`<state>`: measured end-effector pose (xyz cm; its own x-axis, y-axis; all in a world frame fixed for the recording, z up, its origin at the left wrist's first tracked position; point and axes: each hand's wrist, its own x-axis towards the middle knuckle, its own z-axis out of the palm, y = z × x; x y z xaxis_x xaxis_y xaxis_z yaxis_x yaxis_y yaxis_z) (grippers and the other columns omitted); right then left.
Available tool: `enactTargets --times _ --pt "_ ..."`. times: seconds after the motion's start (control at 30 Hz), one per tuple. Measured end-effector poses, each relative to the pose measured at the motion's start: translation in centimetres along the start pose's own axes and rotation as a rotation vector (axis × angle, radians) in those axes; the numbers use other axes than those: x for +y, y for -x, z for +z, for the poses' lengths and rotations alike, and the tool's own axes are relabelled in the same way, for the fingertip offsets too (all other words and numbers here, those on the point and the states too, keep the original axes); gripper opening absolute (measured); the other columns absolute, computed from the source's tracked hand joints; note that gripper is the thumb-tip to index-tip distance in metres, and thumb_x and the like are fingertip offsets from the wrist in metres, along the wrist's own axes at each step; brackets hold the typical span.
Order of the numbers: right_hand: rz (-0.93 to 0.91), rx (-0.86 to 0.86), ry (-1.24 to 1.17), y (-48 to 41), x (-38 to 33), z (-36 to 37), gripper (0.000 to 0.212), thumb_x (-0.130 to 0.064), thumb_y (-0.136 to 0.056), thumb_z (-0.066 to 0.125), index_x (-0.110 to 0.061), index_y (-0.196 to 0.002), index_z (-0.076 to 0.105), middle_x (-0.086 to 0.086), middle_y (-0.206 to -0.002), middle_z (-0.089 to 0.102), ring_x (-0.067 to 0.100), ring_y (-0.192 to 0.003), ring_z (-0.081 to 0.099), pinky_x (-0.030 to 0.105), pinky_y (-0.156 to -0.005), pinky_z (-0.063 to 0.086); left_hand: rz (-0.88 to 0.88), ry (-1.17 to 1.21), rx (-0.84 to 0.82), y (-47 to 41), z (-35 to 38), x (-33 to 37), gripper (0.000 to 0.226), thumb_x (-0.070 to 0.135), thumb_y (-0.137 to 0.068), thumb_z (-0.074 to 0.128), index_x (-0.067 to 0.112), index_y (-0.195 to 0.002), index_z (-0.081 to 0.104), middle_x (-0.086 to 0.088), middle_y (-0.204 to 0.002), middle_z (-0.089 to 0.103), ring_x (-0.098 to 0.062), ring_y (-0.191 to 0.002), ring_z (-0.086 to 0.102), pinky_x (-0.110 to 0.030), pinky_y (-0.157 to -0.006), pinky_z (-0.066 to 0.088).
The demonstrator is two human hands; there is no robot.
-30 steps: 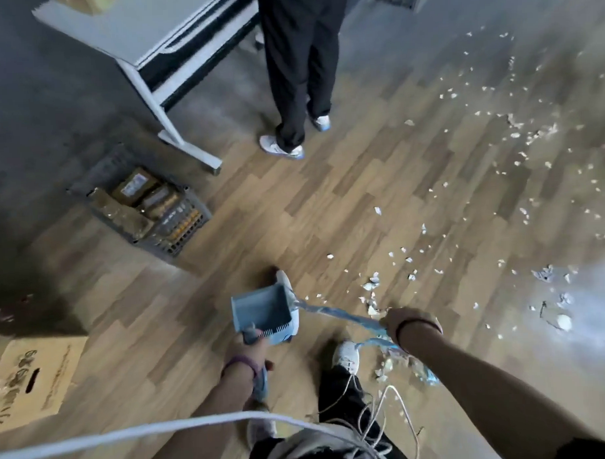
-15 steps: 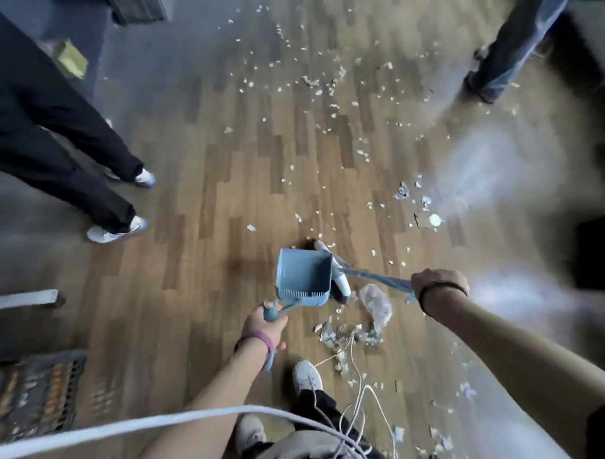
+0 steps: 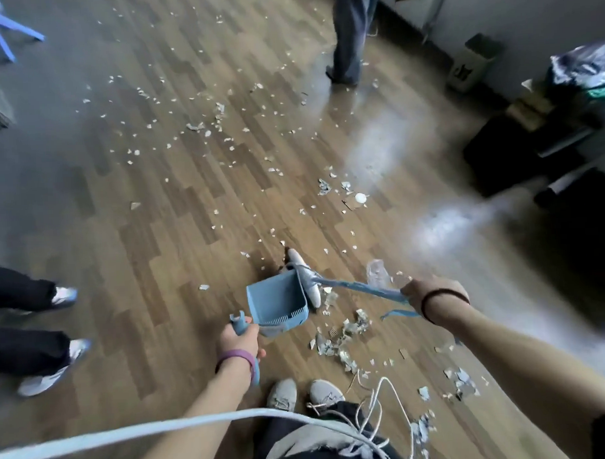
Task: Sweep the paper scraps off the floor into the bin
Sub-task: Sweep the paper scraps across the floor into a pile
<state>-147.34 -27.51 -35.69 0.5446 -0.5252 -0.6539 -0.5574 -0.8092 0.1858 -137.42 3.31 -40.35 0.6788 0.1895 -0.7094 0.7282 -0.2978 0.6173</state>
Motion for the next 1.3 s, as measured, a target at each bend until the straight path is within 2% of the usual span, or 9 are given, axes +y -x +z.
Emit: enactTargets --times 0.13,0.23,0.37,0.5,0.67,0.8,0.9,1.0,1.3 --pt "0.185 -0.044 -0.339 3.1 1.9 3.8 0.009 -0.026 -0.075 0.053 -0.026 -0.075 0.062 0.002 -0.08 0.061 0.023 -0.077 0.059 0.031 -0.075 0.049 0.054 -0.079 -0.117 -0.4 0.1 1.2 0.015 0.008 -0.085 0.058 0.014 -0.099 0.06 -0.008 -0.072 0.056 -0.012 -0.022 0.042 -0.018 -0.036 0.04" --pt "0.264 -0.118 -0.589 4.6 3.3 6.3 0.038 -0.026 -0.078 0.059 -0.038 -0.113 0.067 -0.013 -0.092 0.063 0.007 -0.065 0.045 0.028 -0.079 0.046 0.114 -0.166 -0.202 0.0 1.2 2.0 0.013 0.011 -0.086 0.059 0.016 -0.097 0.06 -0.008 -0.084 0.059 -0.016 -0.029 0.045 -0.016 -0.031 0.037" --pt "0.41 -0.228 -1.33 9.6 5.7 7.1 0.039 -0.006 -0.092 0.046 -0.03 -0.119 0.061 0.003 -0.065 0.06 0.001 -0.031 0.037 0.018 -0.037 0.043 0.191 -0.271 -0.314 2.0 3.9 2.2 0.017 0.013 -0.085 0.06 0.015 -0.101 0.061 -0.007 -0.076 0.059 -0.013 -0.022 0.045 -0.022 -0.046 0.042" --pt "0.346 -0.14 -1.977 14.9 9.0 6.8 0.036 0.007 -0.094 0.034 -0.006 -0.117 0.059 0.006 -0.058 0.049 0.006 -0.032 0.045 0.013 -0.03 0.034 0.249 -0.311 -0.4 5.1 6.7 2.1 0.014 0.01 -0.086 0.06 0.015 -0.099 0.059 -0.005 -0.069 0.056 -0.01 -0.021 0.045 -0.02 -0.039 0.042" --pt "0.348 0.044 -2.244 20.0 15.3 6.6 0.034 -0.021 -0.095 0.038 -0.006 -0.088 0.068 0.009 -0.07 0.064 0.017 -0.06 0.063 0.02 -0.052 0.053 0.302 -0.385 -0.516 10.0 10.8 1.0 0.01 0.011 -0.087 0.061 0.013 -0.096 0.057 -0.005 -0.072 0.055 -0.009 -0.02 0.043 -0.016 -0.032 0.039" --pt "0.227 0.169 -2.229 22.2 21.1 9.4 0.063 -0.061 -0.079 0.05 -0.008 -0.113 0.057 0.023 -0.098 0.07 0.031 -0.092 0.07 0.03 -0.069 0.059 0.332 -0.483 -0.61 14.1 14.2 -1.2 0.01 0.008 -0.087 0.06 0.013 -0.095 0.057 -0.005 -0.075 0.056 -0.009 -0.022 0.045 -0.013 -0.03 0.037" --pt "0.349 0.334 -2.013 21.6 24.0 12.0 0.014 -0.013 -0.092 0.06 0.0 -0.096 0.058 0.014 -0.071 0.071 0.027 -0.07 0.07 0.027 -0.065 0.061 0.372 -0.542 -0.666 17.2 16.8 -3.1 0.008 0.008 -0.089 0.059 0.012 -0.096 0.056 -0.005 -0.076 0.055 -0.008 -0.022 0.044 -0.013 -0.031 0.036" --pt "0.622 0.38 -1.735 20.4 26.6 15.3 0.028 -0.003 -0.096 0.047 -0.006 -0.069 0.049 0.004 -0.045 0.057 0.023 -0.048 0.057 0.028 -0.05 0.054 0.394 -0.625 -0.716 20.4 19.2 -5.0 0.009 0.012 -0.088 0.061 0.013 -0.096 0.058 -0.004 -0.077 0.058 -0.009 -0.025 0.046 -0.016 -0.036 0.04" --pt "0.9 0.225 -1.181 19.0 31.6 25.6 0.034 -0.03 -0.093 0.048 -0.002 -0.103 0.065 0.022 -0.103 0.068 0.039 -0.094 0.063 0.033 -0.074 0.046 0.455 -0.865 -0.81 25.6 24.2 -8.8 0.012 0.015 -0.087 0.06 0.012 -0.099 0.06 -0.005 -0.075 0.06 -0.01 -0.031 0.053 -0.019 -0.044 0.046"
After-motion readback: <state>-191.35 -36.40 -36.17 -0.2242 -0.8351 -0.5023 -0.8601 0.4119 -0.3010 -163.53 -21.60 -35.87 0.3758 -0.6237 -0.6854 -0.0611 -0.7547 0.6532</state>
